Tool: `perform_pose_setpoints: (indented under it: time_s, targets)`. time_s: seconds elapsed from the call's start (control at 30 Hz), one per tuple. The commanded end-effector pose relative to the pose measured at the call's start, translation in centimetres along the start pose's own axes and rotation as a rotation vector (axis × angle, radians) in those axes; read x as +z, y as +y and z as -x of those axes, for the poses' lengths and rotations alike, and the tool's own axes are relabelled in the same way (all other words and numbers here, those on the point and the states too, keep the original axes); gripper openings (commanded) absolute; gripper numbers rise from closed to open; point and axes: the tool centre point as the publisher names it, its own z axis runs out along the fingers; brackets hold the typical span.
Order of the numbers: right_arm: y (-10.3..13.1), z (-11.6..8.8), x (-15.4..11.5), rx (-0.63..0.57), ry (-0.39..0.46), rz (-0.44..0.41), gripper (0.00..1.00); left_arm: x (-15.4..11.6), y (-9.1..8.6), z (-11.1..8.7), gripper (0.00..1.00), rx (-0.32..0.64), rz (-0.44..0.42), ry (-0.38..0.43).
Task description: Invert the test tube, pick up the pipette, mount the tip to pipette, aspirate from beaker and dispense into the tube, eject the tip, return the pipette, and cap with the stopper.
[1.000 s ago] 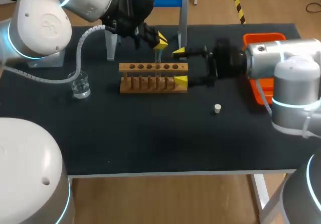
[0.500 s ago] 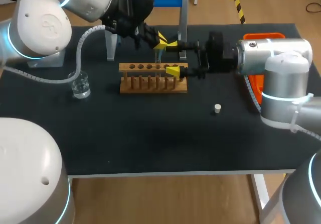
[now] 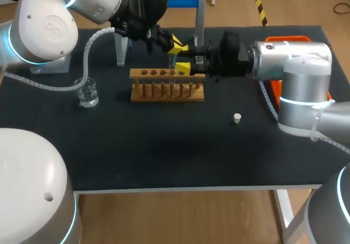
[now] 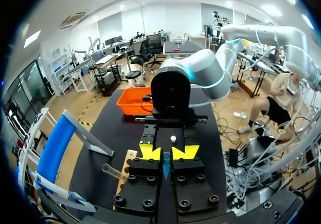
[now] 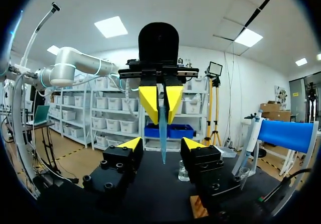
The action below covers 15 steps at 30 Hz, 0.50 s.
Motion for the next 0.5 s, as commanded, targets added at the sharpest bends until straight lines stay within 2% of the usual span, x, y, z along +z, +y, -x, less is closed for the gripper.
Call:
perform_pose_setpoints:
  time_s: [0.03, 0.5]
  targets:
    - [-0.19, 0.15, 0.28, 0.001, 0.006, 0.01, 0.48, -0.14, -0.04, 0.0, 0.0, -0.001, 0.005, 0.001]
    - [0.06, 0.59, 1.17, 0.008, 0.011, 0.038, 0.44, -0.14, -0.04, 0.0, 0.0, -0.001, 0.005, 0.001]
